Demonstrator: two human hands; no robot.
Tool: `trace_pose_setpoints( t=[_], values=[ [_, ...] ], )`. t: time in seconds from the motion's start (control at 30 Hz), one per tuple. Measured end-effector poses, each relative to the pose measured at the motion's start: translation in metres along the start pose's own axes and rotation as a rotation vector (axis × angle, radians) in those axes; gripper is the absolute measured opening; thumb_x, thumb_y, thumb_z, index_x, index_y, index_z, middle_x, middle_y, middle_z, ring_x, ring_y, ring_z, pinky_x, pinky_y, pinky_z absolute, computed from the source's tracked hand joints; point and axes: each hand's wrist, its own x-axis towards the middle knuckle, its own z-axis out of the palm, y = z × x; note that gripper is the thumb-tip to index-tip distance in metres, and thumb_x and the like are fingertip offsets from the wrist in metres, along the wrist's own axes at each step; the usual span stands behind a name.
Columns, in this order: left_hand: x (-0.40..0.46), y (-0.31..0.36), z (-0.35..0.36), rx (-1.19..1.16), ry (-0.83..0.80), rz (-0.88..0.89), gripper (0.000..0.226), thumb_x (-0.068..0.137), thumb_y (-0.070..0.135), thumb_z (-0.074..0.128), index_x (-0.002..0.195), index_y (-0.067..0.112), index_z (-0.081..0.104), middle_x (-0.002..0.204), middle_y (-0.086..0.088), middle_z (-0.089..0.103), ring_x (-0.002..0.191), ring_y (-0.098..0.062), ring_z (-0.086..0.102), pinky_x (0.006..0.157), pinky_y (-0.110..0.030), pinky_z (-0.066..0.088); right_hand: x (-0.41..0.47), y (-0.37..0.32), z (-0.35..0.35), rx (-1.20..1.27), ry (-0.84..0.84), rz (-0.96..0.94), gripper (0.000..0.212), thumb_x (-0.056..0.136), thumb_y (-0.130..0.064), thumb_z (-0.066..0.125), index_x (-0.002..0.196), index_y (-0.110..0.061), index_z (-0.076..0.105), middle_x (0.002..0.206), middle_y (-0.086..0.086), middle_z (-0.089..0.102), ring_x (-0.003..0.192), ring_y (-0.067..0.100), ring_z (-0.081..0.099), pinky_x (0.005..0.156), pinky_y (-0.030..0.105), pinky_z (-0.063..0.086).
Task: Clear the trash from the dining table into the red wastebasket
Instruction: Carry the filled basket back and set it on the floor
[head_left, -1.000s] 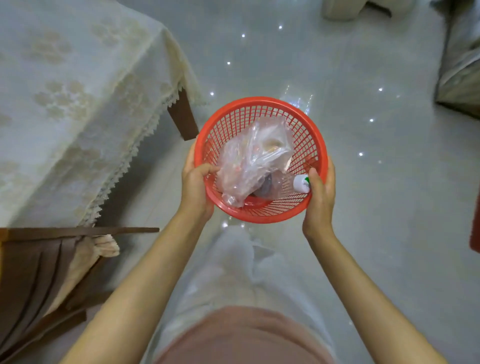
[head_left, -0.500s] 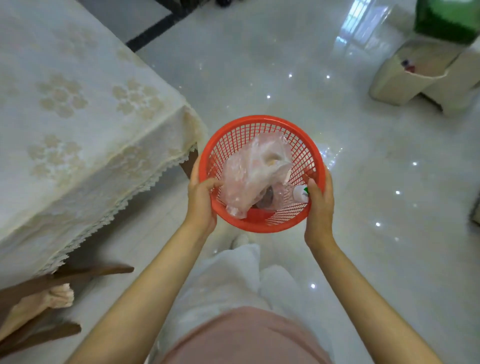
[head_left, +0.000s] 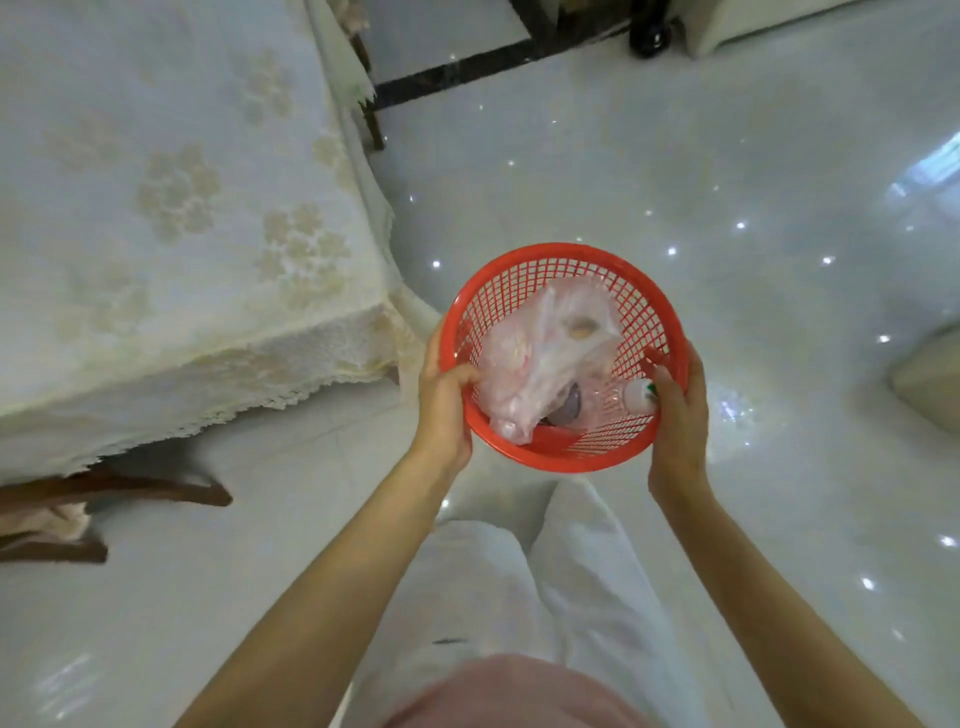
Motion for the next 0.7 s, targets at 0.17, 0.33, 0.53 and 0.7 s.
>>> trace_pose_setpoints(
  t=[0.17,0.33,0.53,0.7],
  values=[
    [0.045,-0.011,0.044,-0.051,0.146,0.049,0.078,0.058,-0.008,0.05,0.133,0.012,0.054,0.133,-0.019,0.059,0.116,-0.031,0.06,0.089,-0.037,0.055,0.096,-0.017,0.003,-0.057,-0.184,0.018,0.039,0.096,-0.018,0.049,0.135,-0.023,0.045,0.132,0.003,0.057,0.116,0.019,0.059,0.087,0.026,0.054],
    [0.114,-0.025,0.061,-0.109,0.304,0.067,0.076,0.056,-0.008,0.049,0.127,0.017,0.057,0.128,-0.017,0.062,0.112,-0.031,0.061,0.084,-0.035,0.055,0.185,-0.007,0.04,-0.129,-0.321,0.061,0.039,0.095,-0.018,0.05,0.133,-0.022,0.047,0.132,0.004,0.057,0.118,0.021,0.058,0.103,0.046,0.046],
    [0.227,-0.047,0.055,-0.206,0.432,0.044,0.077,0.058,-0.008,0.052,0.132,0.015,0.055,0.12,-0.012,0.066,0.103,-0.024,0.064,0.076,-0.03,0.056,0.291,0.033,0.11,-0.21,-0.448,0.11,0.044,0.093,-0.023,0.051,0.137,-0.024,0.044,0.135,0.004,0.055,0.122,0.022,0.055,0.105,0.049,0.044],
    [0.329,-0.092,0.026,-0.307,0.544,0.05,0.07,0.067,-0.017,0.046,0.133,0.008,0.054,0.115,-0.01,0.067,0.097,-0.022,0.066,0.073,-0.028,0.057,0.373,0.108,0.171,-0.301,-0.553,0.144,0.045,0.09,-0.034,0.051,0.135,-0.032,0.045,0.131,-0.002,0.057,0.119,0.018,0.057,0.103,0.052,0.044]
  ],
)
